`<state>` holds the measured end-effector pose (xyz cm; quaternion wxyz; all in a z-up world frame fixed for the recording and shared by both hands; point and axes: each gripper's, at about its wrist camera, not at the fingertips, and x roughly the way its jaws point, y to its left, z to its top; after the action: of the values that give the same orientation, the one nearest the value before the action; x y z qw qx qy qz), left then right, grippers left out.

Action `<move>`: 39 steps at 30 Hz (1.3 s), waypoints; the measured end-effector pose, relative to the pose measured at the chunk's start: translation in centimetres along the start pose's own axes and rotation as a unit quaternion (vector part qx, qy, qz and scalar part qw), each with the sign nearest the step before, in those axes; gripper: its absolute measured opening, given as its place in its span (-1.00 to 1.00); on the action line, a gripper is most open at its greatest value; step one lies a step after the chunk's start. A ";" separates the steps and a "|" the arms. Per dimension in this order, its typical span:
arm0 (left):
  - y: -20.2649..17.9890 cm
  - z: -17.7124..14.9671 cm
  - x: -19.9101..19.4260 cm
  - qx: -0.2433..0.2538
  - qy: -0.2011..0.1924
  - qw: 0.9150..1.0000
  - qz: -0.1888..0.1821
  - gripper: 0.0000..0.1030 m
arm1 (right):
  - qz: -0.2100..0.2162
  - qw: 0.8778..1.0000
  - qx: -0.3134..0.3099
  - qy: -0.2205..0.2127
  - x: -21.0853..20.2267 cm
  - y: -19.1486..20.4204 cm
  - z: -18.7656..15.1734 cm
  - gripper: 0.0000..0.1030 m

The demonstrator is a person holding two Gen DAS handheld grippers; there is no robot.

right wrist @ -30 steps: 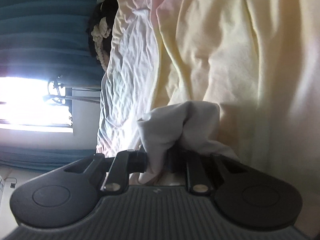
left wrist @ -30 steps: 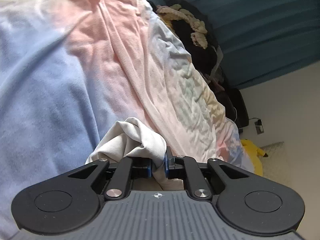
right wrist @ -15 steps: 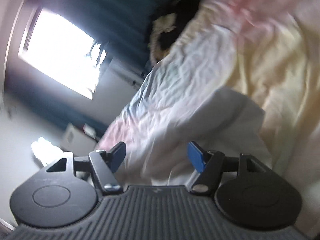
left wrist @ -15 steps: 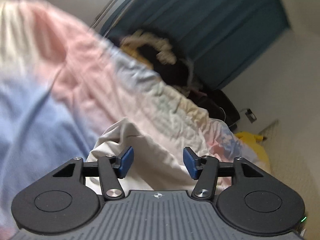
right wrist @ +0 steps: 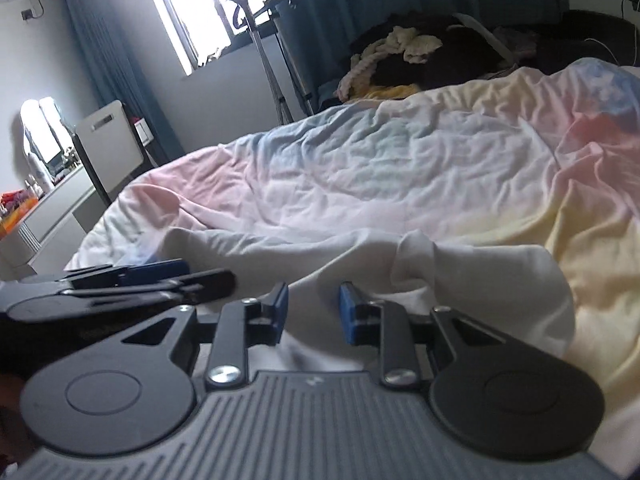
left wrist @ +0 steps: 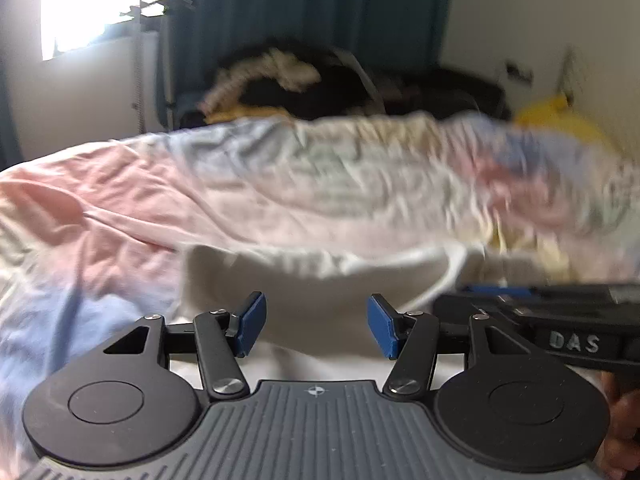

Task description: Fold clothes

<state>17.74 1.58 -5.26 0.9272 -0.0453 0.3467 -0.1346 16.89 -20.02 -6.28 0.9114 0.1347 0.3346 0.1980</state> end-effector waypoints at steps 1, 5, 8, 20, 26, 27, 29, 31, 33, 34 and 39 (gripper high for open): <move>-0.2 0.0 0.5 0.009 0.007 1.000 0.004 0.18 | 0.000 1.000 0.001 0.004 0.6 -0.2 0.0 -0.44; -0.8 0.1 2.5 0.043 0.033 0.998 0.021 0.18 | -0.010 1.000 0.005 0.021 2.3 -1.3 -0.4 -0.44; -0.5 0.2 3.1 0.050 0.043 0.998 0.020 0.18 | -0.011 0.999 0.018 0.032 2.8 -2.0 -0.4 -0.44; 1.3 -0.7 2.7 0.048 0.037 0.998 -0.002 0.18 | -0.038 0.997 0.049 0.055 1.9 -4.6 -0.4 -0.69; 1.6 -1.1 1.6 0.048 0.028 0.998 0.002 0.19 | -0.056 0.996 0.053 0.038 -0.3 -5.5 -0.6 -0.71; 1.7 -1.0 1.5 0.044 0.028 0.999 0.001 0.19 | -0.058 0.996 0.055 0.035 -0.6 -5.6 -0.7 -0.71; 2.0 -0.9 1.5 0.036 0.029 0.999 -0.002 0.19 | -0.059 0.996 0.055 0.034 -0.8 -5.7 -0.9 -0.71; 2.1 -0.8 1.5 0.032 0.028 0.999 -0.003 0.19 | -0.060 0.996 0.054 0.033 -0.9 -5.8 -1.0 -0.69; 1.9 -0.8 1.4 0.034 0.026 0.999 0.001 0.19 | -0.060 0.996 0.055 0.032 -0.7 -5.7 -1.1 -0.67; 1.9 -0.7 1.3 0.036 0.023 0.999 0.004 0.19 | -0.060 0.996 0.057 0.029 -0.7 -5.7 -1.0 -0.65; 1.1 -0.7 0.3 0.048 0.001 0.999 0.017 0.28 | -0.060 0.997 0.053 0.009 -1.4 -5.0 -1.0 -0.54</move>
<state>17.76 2.56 -6.20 0.9302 0.0054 0.3414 -0.1349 16.64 -24.94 -8.11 0.9101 0.1604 0.3606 0.1264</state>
